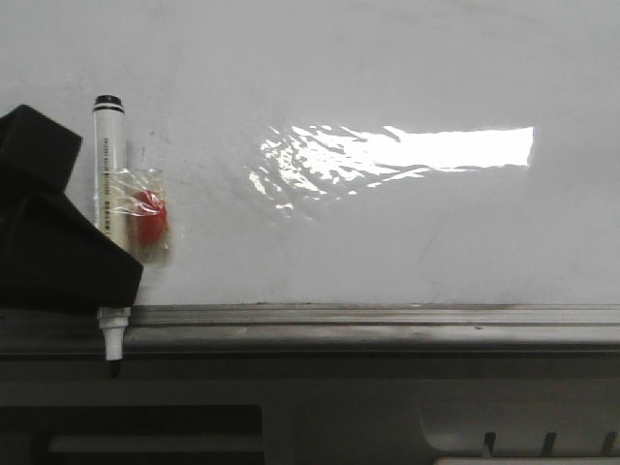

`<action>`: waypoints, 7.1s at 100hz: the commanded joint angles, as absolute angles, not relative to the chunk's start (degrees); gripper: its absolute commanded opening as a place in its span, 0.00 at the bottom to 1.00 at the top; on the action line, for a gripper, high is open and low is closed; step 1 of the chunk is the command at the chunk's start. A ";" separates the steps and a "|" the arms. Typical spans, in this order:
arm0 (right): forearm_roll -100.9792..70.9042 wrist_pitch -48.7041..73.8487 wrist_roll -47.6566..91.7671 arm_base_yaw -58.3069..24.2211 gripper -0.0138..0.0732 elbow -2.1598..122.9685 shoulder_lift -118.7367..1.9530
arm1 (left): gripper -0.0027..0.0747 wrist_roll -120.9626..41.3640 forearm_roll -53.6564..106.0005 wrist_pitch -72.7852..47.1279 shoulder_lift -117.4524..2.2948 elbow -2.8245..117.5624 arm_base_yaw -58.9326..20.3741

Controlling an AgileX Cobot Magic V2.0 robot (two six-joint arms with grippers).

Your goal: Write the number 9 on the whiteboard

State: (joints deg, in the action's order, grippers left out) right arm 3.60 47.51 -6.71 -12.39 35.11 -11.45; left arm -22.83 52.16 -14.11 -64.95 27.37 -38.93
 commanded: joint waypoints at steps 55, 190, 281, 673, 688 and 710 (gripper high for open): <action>-29.36 34.10 24.97 -12.42 0.65 38.15 -21.09 | 0.01 -53.31 64.12 -17.07 -53.22 31.11 -39.08; -87.41 35.41 90.99 -39.41 0.63 38.85 -59.02 | 0.01 -100.08 87.11 -51.80 -61.75 31.11 -39.08; -14.84 61.40 34.53 -43.16 0.10 72.05 -62.54 | 0.42 -56.82 61.94 -40.28 -29.61 31.11 -22.87; -50.13 17.48 60.47 -48.51 0.08 46.05 -51.67 | 0.56 -99.36 96.14 -65.58 -55.23 30.66 -23.73; -50.25 15.52 60.47 -48.88 0.08 46.05 -52.25 | 0.56 -108.67 99.50 -66.96 -59.36 30.66 -27.31; -50.36 13.67 60.47 -48.91 0.08 46.05 -54.79 | 0.56 -108.67 101.62 -66.01 -64.06 30.66 -31.71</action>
State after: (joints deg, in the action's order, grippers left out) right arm -49.43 17.37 59.76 -48.85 43.94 -54.44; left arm -108.10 95.68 -63.69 -63.36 28.94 -30.55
